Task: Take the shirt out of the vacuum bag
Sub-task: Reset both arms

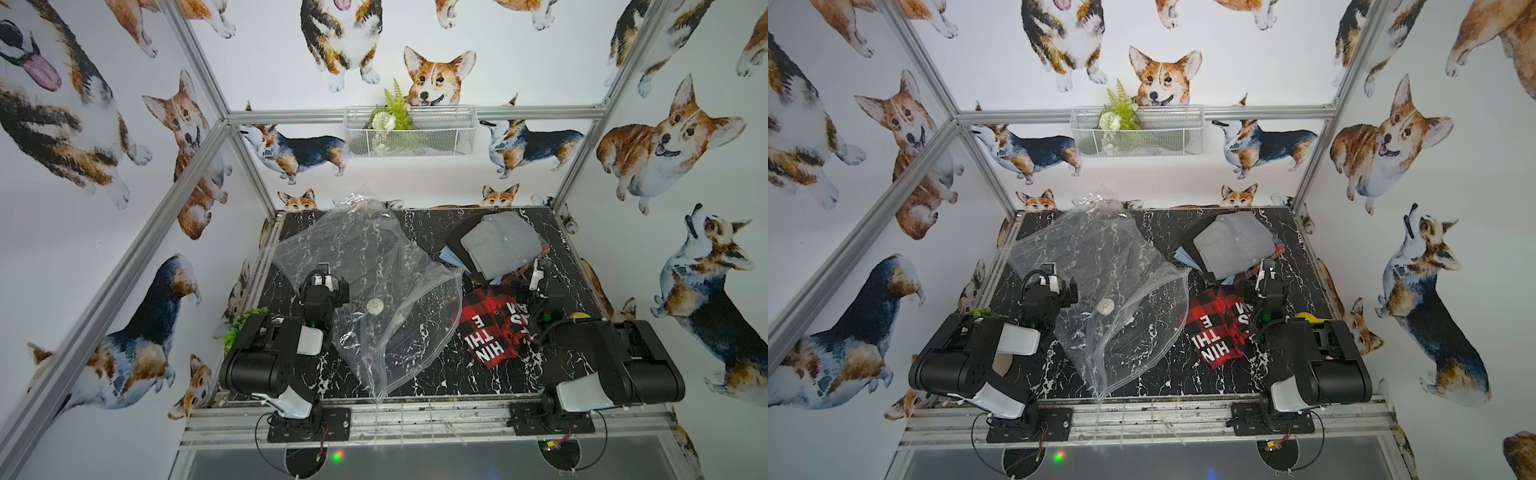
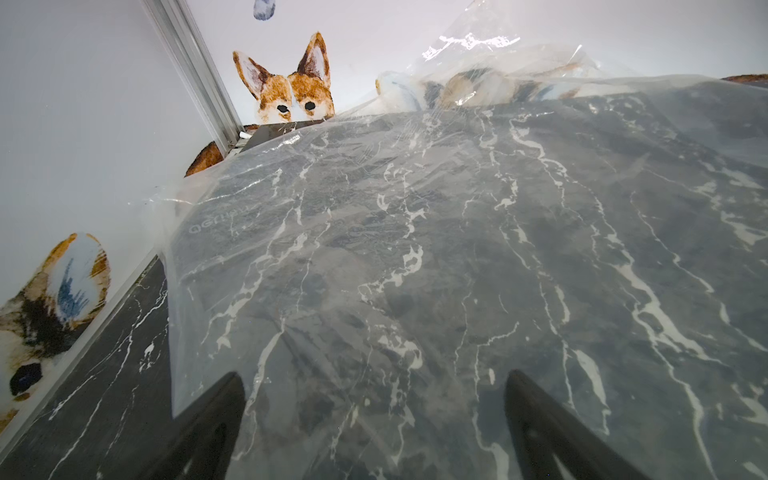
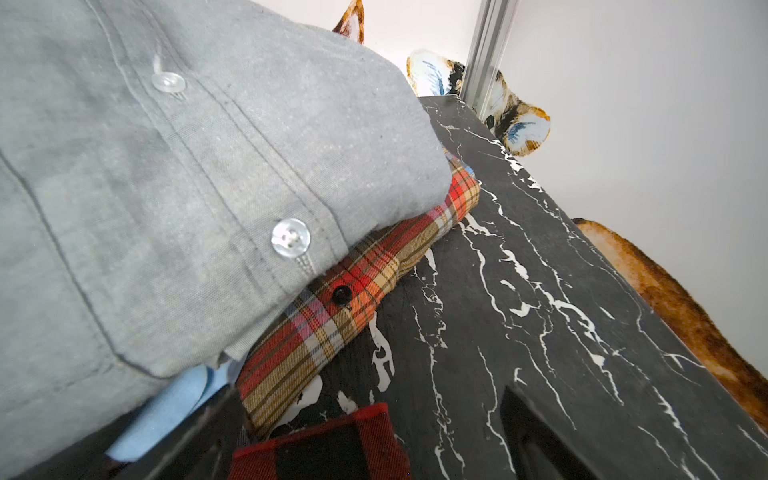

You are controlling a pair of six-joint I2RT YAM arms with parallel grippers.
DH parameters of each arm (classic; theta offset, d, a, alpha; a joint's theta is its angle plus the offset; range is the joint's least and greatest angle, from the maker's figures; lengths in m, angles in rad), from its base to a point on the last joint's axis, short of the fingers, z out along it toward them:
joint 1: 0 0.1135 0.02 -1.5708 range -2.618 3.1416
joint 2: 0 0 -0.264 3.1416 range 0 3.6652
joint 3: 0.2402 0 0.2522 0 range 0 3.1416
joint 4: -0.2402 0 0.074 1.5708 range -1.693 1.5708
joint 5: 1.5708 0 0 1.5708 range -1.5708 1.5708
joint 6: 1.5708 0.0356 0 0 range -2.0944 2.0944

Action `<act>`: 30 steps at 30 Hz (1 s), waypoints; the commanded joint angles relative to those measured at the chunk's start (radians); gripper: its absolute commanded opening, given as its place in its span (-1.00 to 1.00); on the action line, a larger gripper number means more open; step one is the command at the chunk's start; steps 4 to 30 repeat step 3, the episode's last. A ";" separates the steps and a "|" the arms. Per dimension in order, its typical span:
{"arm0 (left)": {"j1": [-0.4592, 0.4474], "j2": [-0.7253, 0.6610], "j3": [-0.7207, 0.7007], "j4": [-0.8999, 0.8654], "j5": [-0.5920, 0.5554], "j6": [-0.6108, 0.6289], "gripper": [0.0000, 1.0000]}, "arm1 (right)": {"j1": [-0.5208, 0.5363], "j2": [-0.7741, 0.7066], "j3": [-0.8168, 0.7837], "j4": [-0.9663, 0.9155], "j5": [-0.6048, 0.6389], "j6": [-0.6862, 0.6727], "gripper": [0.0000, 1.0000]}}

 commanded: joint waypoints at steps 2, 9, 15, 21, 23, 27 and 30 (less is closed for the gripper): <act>-0.002 0.000 -0.003 0.052 0.007 0.020 1.00 | -0.002 -0.002 0.004 0.025 -0.001 0.010 0.99; -0.006 -0.001 -0.007 0.057 0.005 0.024 1.00 | -0.001 -0.002 0.005 0.025 0.000 0.010 0.99; -0.006 -0.001 -0.007 0.057 0.005 0.024 1.00 | -0.001 -0.002 0.005 0.025 0.000 0.010 0.99; -0.006 -0.001 -0.007 0.057 0.005 0.024 1.00 | -0.001 -0.002 0.005 0.025 0.000 0.010 0.99; -0.006 -0.001 -0.007 0.057 0.005 0.024 1.00 | -0.001 -0.002 0.005 0.025 0.000 0.010 0.99; -0.006 -0.001 -0.007 0.057 0.005 0.024 1.00 | -0.001 -0.002 0.005 0.025 0.000 0.010 0.99; -0.006 -0.001 -0.007 0.057 0.005 0.024 1.00 | -0.001 -0.002 0.005 0.025 0.000 0.010 0.99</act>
